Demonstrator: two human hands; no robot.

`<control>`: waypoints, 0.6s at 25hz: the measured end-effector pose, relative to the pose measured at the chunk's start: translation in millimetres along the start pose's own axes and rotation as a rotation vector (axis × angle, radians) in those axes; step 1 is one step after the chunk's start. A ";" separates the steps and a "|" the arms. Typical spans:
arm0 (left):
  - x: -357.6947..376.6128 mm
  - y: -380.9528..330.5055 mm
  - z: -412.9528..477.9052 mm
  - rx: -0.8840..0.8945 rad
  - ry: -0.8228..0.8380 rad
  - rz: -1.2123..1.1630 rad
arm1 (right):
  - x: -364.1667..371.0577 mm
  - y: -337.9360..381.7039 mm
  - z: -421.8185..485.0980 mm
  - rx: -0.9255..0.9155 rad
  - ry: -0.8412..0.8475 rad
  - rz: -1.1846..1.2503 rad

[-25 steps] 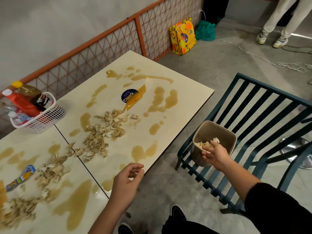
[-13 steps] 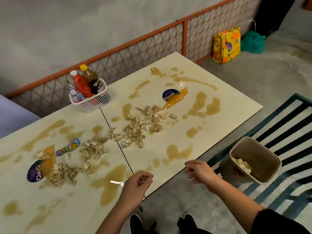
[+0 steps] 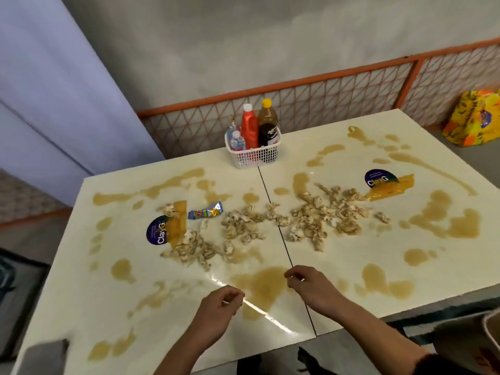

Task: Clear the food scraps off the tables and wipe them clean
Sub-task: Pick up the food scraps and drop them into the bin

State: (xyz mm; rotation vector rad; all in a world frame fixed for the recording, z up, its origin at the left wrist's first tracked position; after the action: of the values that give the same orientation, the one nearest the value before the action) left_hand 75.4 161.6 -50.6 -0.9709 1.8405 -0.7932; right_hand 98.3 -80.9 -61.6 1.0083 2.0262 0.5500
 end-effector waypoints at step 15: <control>-139.1 125.1 8.4 -0.117 -0.127 -0.059 | 139.9 116.4 134.6 -0.015 0.136 -0.815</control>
State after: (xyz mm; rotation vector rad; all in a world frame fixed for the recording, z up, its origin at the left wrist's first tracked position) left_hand 88.0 341.7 -100.1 -1.1289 1.7710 -0.6494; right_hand 208.7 104.9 -128.8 0.0775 2.3140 0.1878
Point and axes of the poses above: each hand's wrist, its own z-axis towards the middle knuckle, its own x-axis out of the palm, y = z × x, the point moved 9 cm from there along z, towards the middle knuckle, and after that the axes turned 6 degrees about x, right-handed, at the moved point
